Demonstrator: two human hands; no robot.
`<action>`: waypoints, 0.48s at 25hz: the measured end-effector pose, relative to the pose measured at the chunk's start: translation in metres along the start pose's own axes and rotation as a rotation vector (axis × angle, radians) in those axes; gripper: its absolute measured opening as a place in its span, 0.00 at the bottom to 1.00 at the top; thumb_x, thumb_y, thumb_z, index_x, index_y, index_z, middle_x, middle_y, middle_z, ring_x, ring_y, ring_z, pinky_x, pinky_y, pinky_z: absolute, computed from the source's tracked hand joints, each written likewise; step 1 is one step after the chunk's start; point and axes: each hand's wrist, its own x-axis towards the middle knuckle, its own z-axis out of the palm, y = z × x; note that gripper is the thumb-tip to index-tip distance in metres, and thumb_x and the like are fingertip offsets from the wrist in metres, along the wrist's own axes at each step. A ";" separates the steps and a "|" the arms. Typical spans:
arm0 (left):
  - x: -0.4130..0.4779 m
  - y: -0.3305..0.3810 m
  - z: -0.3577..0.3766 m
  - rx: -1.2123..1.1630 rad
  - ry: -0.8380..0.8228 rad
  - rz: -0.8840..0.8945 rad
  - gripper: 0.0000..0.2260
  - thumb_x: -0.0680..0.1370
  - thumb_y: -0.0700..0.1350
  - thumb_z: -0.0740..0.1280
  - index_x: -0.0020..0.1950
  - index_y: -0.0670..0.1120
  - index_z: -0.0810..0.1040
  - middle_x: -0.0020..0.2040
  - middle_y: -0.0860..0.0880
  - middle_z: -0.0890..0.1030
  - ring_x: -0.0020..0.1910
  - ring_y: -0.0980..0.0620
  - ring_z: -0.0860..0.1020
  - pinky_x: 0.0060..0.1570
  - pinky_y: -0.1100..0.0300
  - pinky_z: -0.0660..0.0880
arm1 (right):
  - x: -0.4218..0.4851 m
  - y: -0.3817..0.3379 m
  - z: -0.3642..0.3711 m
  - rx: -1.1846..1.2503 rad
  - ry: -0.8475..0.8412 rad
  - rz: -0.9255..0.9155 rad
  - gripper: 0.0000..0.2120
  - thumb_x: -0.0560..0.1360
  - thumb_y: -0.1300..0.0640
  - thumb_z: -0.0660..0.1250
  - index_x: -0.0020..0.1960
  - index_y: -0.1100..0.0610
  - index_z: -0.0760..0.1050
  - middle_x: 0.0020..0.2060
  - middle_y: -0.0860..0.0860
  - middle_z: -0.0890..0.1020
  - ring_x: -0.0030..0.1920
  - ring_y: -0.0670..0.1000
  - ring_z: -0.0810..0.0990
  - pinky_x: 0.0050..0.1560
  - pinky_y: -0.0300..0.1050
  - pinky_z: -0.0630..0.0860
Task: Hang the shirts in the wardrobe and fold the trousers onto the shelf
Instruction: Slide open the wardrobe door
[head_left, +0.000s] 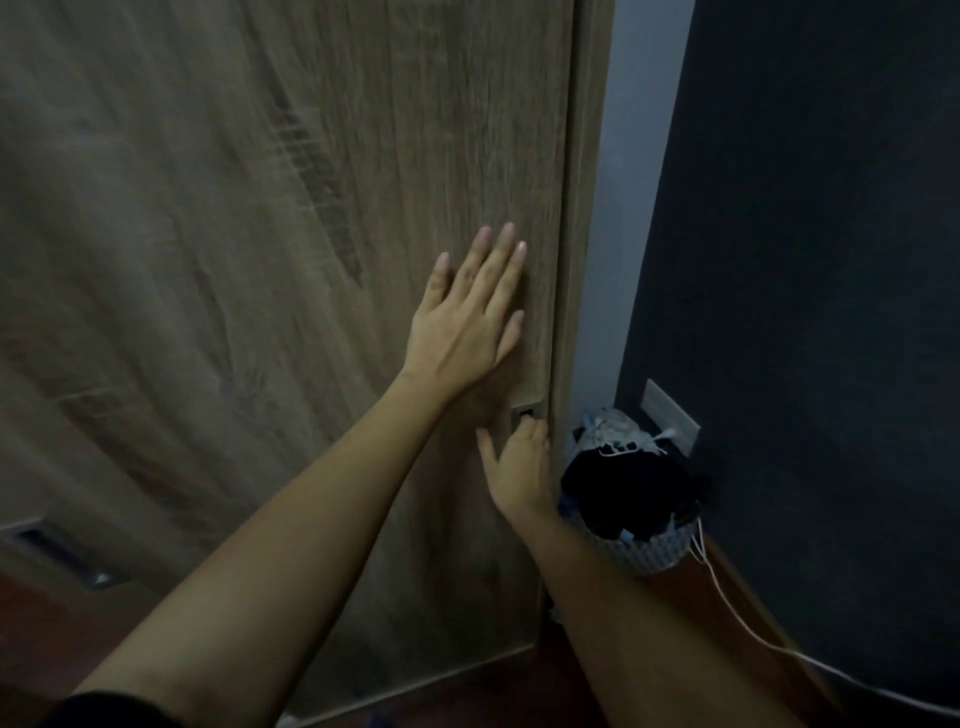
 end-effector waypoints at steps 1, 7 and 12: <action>-0.001 -0.002 0.008 0.033 0.016 -0.007 0.27 0.80 0.55 0.54 0.76 0.43 0.57 0.75 0.47 0.61 0.76 0.49 0.49 0.69 0.50 0.44 | 0.001 -0.002 0.002 0.000 0.022 0.009 0.26 0.76 0.41 0.60 0.63 0.61 0.64 0.59 0.58 0.70 0.59 0.57 0.72 0.52 0.49 0.73; -0.006 -0.009 0.034 0.126 0.158 0.039 0.28 0.80 0.57 0.54 0.76 0.44 0.54 0.74 0.49 0.63 0.76 0.51 0.41 0.71 0.51 0.39 | 0.011 0.002 0.012 -0.020 0.121 -0.057 0.25 0.74 0.42 0.64 0.55 0.64 0.68 0.53 0.60 0.74 0.55 0.58 0.73 0.51 0.47 0.71; -0.022 -0.029 0.029 0.147 0.178 0.052 0.28 0.80 0.58 0.54 0.75 0.44 0.56 0.73 0.49 0.67 0.75 0.51 0.49 0.71 0.51 0.42 | -0.001 -0.012 0.028 -0.013 0.141 -0.069 0.26 0.72 0.41 0.65 0.56 0.64 0.68 0.54 0.60 0.74 0.56 0.58 0.74 0.53 0.47 0.71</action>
